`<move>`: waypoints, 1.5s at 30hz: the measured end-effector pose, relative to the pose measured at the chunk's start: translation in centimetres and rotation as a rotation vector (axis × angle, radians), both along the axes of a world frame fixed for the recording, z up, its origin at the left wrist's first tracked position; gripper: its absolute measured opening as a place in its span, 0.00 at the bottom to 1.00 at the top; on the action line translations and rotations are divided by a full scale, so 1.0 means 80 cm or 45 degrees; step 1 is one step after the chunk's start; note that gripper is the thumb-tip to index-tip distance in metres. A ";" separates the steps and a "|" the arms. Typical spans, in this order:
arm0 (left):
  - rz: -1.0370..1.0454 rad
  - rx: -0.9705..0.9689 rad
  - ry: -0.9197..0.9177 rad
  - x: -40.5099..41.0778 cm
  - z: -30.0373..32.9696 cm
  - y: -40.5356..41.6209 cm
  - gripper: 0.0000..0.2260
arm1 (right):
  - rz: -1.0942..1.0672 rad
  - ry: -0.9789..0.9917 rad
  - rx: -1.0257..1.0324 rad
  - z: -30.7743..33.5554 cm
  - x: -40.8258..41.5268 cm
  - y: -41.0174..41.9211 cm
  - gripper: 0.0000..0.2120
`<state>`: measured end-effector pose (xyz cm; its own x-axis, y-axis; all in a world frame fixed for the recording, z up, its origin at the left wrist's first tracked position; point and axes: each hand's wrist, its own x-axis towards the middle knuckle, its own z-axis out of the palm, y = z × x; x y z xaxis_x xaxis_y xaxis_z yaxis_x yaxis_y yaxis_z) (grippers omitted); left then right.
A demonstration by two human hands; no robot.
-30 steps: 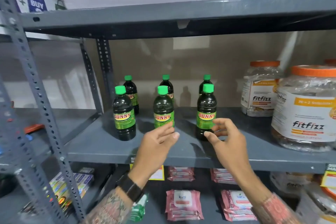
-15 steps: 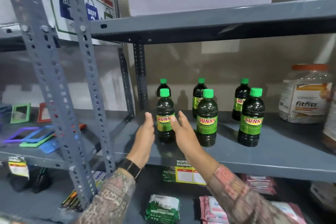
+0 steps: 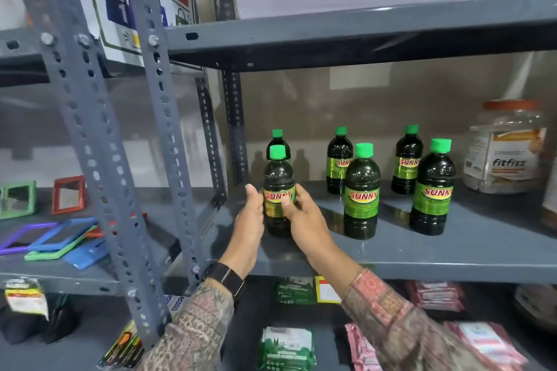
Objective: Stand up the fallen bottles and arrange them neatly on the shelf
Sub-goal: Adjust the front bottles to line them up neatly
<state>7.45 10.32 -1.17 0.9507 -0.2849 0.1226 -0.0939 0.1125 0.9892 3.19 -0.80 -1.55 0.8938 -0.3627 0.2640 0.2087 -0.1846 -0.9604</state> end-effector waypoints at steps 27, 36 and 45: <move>0.357 -0.142 -0.603 -0.106 -0.025 -0.036 0.14 | -0.294 -0.354 0.074 -0.012 -0.116 -0.070 0.11; -0.149 -0.035 0.067 -0.052 0.000 -0.163 0.25 | -0.218 -0.074 0.324 0.010 -0.091 -0.176 0.18; -0.165 -0.140 0.136 -0.058 0.005 -0.178 0.15 | -0.065 -0.044 0.265 0.008 -0.075 -0.178 0.12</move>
